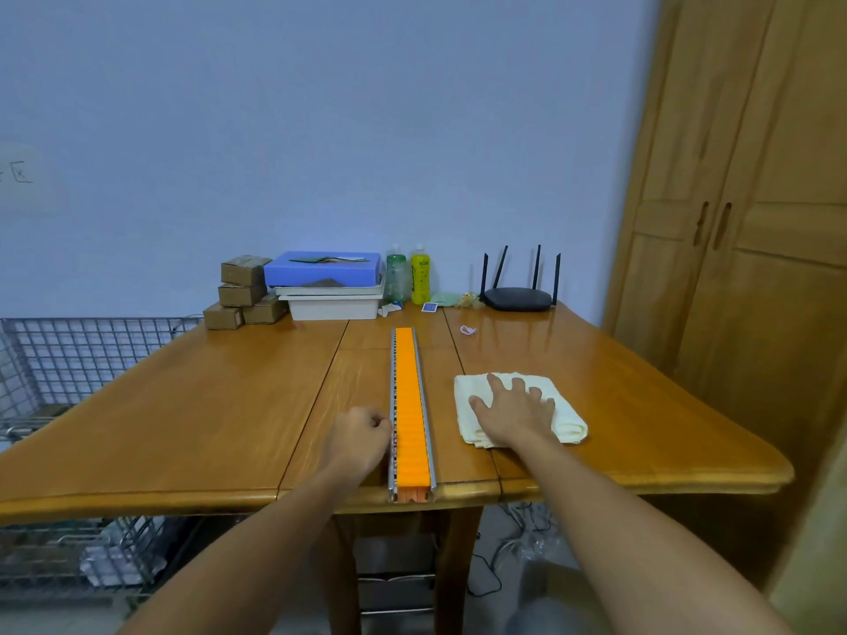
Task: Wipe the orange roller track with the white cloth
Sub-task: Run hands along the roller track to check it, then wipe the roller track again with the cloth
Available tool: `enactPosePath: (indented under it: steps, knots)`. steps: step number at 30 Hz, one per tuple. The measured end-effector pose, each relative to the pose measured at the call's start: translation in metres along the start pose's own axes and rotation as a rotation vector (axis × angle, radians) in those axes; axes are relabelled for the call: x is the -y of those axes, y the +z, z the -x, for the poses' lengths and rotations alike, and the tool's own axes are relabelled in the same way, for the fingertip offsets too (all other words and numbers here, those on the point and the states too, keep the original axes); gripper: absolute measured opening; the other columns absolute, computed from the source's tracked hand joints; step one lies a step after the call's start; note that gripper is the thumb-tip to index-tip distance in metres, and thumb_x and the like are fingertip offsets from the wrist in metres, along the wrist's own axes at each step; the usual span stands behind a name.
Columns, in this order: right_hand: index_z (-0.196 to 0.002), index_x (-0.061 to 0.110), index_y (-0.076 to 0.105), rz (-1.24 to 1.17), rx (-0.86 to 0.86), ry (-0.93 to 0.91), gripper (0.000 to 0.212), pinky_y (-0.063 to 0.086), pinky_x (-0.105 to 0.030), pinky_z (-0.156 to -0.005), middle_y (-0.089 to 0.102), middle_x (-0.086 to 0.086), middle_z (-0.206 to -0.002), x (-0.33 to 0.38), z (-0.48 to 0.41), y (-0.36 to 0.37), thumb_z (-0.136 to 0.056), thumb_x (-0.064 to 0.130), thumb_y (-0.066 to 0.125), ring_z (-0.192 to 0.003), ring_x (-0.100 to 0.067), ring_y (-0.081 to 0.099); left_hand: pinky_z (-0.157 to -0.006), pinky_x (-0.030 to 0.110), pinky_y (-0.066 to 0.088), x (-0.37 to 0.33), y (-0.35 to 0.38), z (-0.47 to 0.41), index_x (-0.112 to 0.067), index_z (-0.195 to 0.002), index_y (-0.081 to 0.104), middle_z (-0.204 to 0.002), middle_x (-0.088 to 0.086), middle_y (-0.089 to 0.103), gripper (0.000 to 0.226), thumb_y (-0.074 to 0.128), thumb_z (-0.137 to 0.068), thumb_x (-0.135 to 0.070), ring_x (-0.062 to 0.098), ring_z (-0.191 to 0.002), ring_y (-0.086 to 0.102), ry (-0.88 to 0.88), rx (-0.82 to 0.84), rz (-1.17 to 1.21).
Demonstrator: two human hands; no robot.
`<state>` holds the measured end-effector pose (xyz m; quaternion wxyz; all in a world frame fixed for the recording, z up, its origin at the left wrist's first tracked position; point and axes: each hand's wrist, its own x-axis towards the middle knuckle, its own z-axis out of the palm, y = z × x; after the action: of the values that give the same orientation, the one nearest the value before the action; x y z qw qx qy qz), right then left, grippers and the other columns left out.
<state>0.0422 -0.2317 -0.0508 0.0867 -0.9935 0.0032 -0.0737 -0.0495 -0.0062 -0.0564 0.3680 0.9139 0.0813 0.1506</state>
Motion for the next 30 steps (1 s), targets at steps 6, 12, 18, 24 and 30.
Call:
enactPosePath:
  steps: [6,12,18,24,30]
  knots:
    - [-0.157,0.042,0.024,0.071,0.016,0.004,0.07,0.023,-0.058,-0.109,0.032,-0.008,-0.159,0.0,-0.019,0.017,-0.095,0.074,0.019,-0.139,-0.038,0.031,-0.072,0.035,0.06,0.011,0.006,-0.038,-0.023,-0.086,0.07,-0.079,-0.002,0.071,0.022,0.055,-0.102,-0.023,0.014,-0.075,0.069,-0.006,-0.01,0.007]
    - [-0.15,0.036,0.039,0.104,-0.048,-0.089,0.059,0.033,-0.049,-0.103,0.045,-0.005,-0.15,-0.005,-0.04,0.025,-0.1,0.064,0.023,-0.133,-0.03,0.04,-0.057,0.021,0.044,0.014,0.017,-0.072,-0.018,-0.089,0.071,-0.078,-0.002,0.067,0.021,0.055,-0.103,-0.02,0.01,-0.07,0.063,-0.035,-0.044,-0.002]
    - [-0.147,0.027,0.045,0.013,-0.087,-0.176,0.049,0.048,-0.039,-0.079,0.065,-0.005,-0.128,-0.01,-0.057,0.023,-0.105,0.05,0.033,-0.112,-0.028,0.062,-0.057,0.021,0.048,0.015,0.029,-0.099,-0.018,-0.101,0.072,-0.08,-0.003,0.068,0.019,0.054,-0.104,-0.022,0.009,-0.071,0.064,-0.027,-0.062,-0.043]
    - [-0.135,0.027,0.054,0.055,-0.123,-0.187,0.04,0.046,-0.037,-0.07,0.071,-0.006,-0.103,-0.007,-0.082,0.021,-0.105,0.046,0.036,-0.093,-0.032,0.067,-0.061,0.024,0.052,0.016,0.032,-0.135,-0.018,-0.107,0.071,-0.082,-0.005,0.068,0.018,0.054,-0.104,-0.023,0.009,-0.072,0.065,-0.007,-0.043,-0.076]
    - [-0.125,0.025,0.06,-0.058,-0.204,-0.179,0.036,0.047,-0.036,-0.065,0.072,-0.006,-0.091,0.002,-0.123,0.023,-0.103,0.046,0.041,-0.085,-0.031,0.067,-0.058,0.029,0.05,0.021,0.032,-0.186,-0.021,-0.111,0.066,-0.078,-0.004,0.066,0.016,0.052,-0.105,-0.026,0.013,-0.067,0.062,0.029,-0.048,-0.133]
